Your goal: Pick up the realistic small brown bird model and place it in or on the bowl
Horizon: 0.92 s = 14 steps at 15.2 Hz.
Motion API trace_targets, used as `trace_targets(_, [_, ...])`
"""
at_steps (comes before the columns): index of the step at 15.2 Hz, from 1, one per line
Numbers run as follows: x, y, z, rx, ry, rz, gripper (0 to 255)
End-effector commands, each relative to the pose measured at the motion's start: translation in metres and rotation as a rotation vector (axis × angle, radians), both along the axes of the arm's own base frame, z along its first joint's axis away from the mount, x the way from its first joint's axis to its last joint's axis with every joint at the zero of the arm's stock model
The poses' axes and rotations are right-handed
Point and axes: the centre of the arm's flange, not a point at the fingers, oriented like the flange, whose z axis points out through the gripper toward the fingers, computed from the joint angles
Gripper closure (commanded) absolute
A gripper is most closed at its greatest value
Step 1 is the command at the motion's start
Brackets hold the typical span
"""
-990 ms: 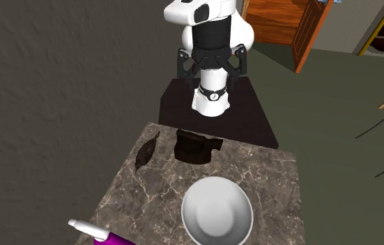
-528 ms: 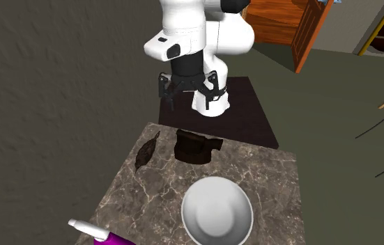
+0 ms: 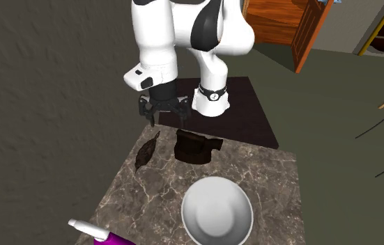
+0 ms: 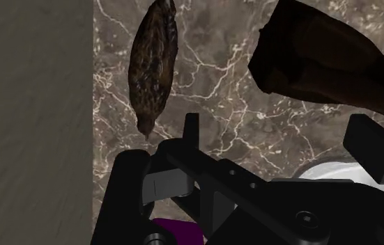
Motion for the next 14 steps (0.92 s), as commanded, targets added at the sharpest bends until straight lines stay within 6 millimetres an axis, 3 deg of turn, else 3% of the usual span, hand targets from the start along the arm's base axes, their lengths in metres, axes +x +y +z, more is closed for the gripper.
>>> trace_targets(1, [-0.003,-0.015,-0.018,-0.008,-0.004,-0.005,0])
trace_targets(9, [-0.022,-0.078,-0.097,-0.033,-0.014,-0.03,0])
trace_targets(14, [-0.02,-0.08,-0.12,-0.034,-0.014,-0.031,0])
